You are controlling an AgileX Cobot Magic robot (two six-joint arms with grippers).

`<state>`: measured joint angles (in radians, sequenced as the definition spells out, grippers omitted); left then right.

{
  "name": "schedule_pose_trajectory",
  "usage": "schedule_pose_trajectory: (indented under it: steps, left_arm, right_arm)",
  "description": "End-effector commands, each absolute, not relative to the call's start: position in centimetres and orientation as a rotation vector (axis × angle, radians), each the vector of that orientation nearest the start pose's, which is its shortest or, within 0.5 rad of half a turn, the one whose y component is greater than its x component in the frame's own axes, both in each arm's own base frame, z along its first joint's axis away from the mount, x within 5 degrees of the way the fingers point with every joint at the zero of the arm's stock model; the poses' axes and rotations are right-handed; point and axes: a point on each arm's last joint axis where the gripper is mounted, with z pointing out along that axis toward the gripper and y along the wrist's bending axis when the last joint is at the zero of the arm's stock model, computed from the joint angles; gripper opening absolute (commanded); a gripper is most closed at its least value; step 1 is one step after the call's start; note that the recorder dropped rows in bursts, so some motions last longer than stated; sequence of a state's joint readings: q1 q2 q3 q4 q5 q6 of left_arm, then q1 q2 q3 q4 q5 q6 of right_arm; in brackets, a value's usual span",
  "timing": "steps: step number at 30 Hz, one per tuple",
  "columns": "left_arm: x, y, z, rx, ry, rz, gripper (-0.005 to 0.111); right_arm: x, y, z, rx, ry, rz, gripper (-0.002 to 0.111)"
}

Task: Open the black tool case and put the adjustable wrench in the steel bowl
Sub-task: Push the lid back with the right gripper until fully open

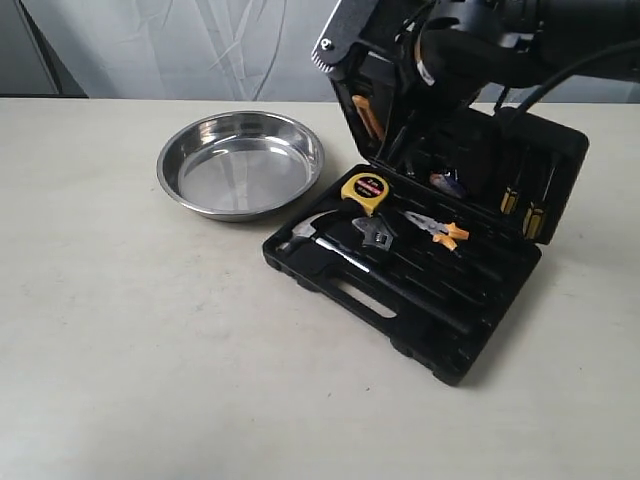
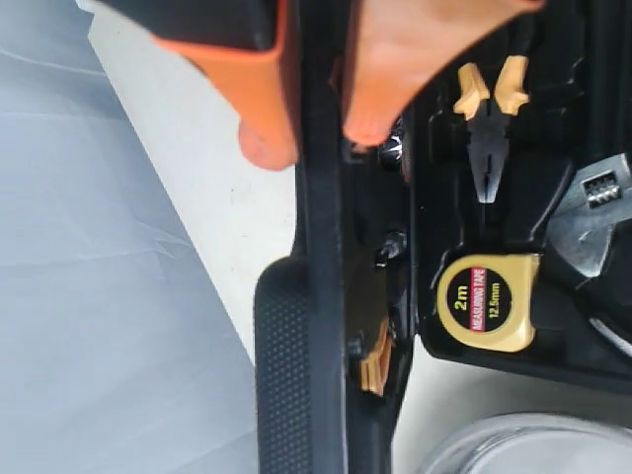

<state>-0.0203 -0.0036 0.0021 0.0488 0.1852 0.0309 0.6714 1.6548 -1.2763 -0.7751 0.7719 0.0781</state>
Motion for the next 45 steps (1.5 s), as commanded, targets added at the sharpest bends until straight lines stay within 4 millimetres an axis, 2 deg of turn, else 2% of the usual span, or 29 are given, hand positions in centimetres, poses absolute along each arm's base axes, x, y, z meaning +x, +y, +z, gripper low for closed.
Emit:
schedule_pose_trajectory:
  steps: [1,6,14,29,36,38,43,45]
  left_arm:
    - [5.6,0.0,19.7,0.075,1.661,0.049,0.000]
    - [5.6,0.0,19.7,0.075,1.661,0.049,0.000]
    - [5.6,0.0,19.7,0.075,1.661,0.049,0.000]
    - [5.6,0.0,19.7,0.075,1.661,0.049,0.000]
    - [5.6,0.0,19.7,0.075,1.661,0.049,0.000]
    - [5.6,0.0,19.7,0.075,1.661,0.049,0.000]
    - [5.6,0.0,19.7,0.075,1.661,0.049,0.000]
    - [5.6,0.0,19.7,0.075,1.661,0.049,0.000]
  right_arm:
    - [32.3,16.0,28.9,-1.079,2.142,-0.612,-0.001]
    - [33.5,13.5,29.1,-1.017,2.158,-0.660,-0.001]
    - [35.0,11.1,29.3,-0.942,2.147,-0.652,-0.001]
    - [36.0,7.6,29.2,-0.811,2.208,-0.639,-0.001]
    - [36.4,4.9,29.2,-0.716,2.261,-0.651,-0.001]
    - [36.5,4.5,29.1,-0.703,2.276,-0.644,0.006]
    - [36.4,4.1,29.0,-0.701,2.291,-0.634,0.047]
    - [36.4,4.1,29.0,-0.702,2.291,-0.636,0.052]
